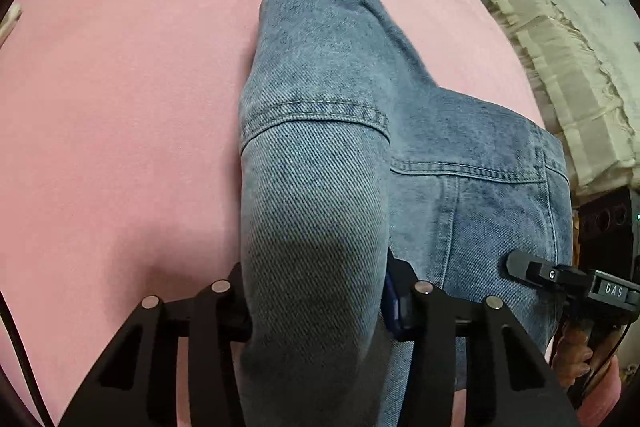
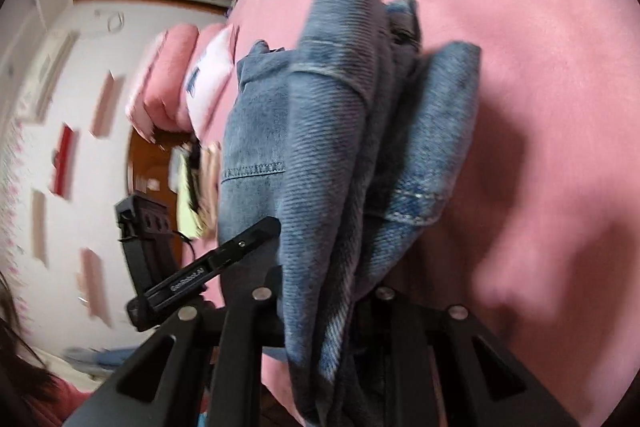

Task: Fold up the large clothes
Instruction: 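Lift the folded denim jacket with both grippers and carry it toward the pillows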

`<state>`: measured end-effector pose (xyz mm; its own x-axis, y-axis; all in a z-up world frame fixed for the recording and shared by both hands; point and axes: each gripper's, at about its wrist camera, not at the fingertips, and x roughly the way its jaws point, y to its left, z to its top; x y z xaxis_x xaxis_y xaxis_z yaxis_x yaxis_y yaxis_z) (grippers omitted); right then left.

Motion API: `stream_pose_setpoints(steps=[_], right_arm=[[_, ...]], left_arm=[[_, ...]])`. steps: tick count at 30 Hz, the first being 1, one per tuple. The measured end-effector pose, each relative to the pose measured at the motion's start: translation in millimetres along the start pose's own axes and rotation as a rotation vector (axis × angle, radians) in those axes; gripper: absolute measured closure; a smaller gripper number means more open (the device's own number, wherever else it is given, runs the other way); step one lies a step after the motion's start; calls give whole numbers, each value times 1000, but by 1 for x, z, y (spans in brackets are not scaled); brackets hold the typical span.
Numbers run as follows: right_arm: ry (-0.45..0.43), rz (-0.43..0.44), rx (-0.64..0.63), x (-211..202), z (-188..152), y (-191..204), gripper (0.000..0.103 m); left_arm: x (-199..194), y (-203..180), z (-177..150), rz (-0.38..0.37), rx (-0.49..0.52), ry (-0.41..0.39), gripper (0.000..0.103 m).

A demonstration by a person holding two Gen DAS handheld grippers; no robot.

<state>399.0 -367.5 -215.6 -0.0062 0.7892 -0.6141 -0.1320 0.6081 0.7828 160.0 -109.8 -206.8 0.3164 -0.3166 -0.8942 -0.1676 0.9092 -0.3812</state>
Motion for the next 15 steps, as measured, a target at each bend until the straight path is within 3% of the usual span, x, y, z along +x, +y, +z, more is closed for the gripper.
stream_pose_setpoints(steps=[6,10,15], right_arm=[[65,-90,-26,15,-60,54,86],[147,-124,-33,51,-104,101,86],[255,-116,-50,116,-138,166,86]], left_arm=[[-53,50,-54,-37,-16,56,61],[-97,91,-93,8,-42,84,61],[-167,181,-125,86,-128,73,61]])
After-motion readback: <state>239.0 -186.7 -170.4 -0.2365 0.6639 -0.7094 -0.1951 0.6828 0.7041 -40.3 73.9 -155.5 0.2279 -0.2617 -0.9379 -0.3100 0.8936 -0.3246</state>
